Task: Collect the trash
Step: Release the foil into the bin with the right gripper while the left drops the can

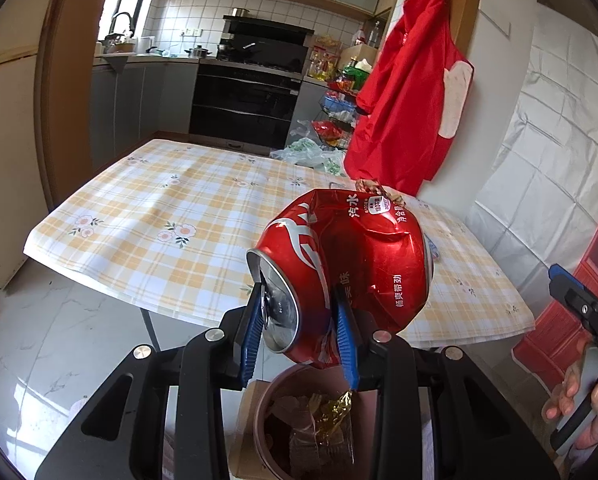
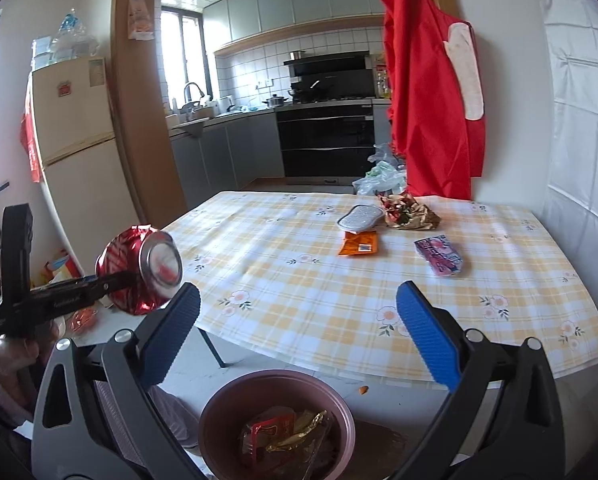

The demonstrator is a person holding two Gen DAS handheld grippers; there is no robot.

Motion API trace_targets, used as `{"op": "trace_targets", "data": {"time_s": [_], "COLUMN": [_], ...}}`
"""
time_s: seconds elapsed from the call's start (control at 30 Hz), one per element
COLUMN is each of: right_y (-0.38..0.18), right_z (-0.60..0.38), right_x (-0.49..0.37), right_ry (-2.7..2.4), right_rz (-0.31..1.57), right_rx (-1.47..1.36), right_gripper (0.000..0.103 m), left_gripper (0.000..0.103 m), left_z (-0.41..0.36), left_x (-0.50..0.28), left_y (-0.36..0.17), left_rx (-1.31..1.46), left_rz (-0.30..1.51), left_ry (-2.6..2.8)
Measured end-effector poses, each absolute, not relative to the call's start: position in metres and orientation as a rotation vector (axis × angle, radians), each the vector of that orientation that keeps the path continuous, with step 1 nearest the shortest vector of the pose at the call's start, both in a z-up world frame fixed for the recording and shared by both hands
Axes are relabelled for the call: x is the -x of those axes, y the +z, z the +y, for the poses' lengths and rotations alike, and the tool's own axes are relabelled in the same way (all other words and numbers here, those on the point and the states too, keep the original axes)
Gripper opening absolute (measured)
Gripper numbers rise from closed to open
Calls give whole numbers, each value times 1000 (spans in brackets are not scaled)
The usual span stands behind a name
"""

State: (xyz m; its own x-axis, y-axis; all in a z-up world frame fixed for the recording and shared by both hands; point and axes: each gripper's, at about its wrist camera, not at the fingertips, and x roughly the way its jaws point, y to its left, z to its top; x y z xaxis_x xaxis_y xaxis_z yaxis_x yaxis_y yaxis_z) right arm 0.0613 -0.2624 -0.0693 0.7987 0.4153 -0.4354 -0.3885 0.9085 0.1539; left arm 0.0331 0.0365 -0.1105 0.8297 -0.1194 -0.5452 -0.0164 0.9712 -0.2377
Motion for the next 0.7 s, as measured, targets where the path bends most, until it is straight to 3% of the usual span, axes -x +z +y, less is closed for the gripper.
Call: {"op": "trace_targets", "data": {"time_s": [0.5,0.57,0.6,0.7], "right_y": [-74,-75,-75,-76], "right_z": [-272,-272,-272,-272], "right_x": [-66,-65,-65,-65], "right_ry": [396,396,396,397], "right_rz": [482,482,482,483], "right_rx": [-86,-89,-88,-85], "right_gripper": [97,97,97,97], "left_gripper": [34,51,68,75], "left_z": [-3,-8,-9,-7], "left_x": [-34,-35,-34,-32], "left_y": [-126,-127,-127,-122], "left_rx": [174,167,160,157], "left_rz": [674,685,681,655], "left_ry": [-232,-273,-269,-252]}}
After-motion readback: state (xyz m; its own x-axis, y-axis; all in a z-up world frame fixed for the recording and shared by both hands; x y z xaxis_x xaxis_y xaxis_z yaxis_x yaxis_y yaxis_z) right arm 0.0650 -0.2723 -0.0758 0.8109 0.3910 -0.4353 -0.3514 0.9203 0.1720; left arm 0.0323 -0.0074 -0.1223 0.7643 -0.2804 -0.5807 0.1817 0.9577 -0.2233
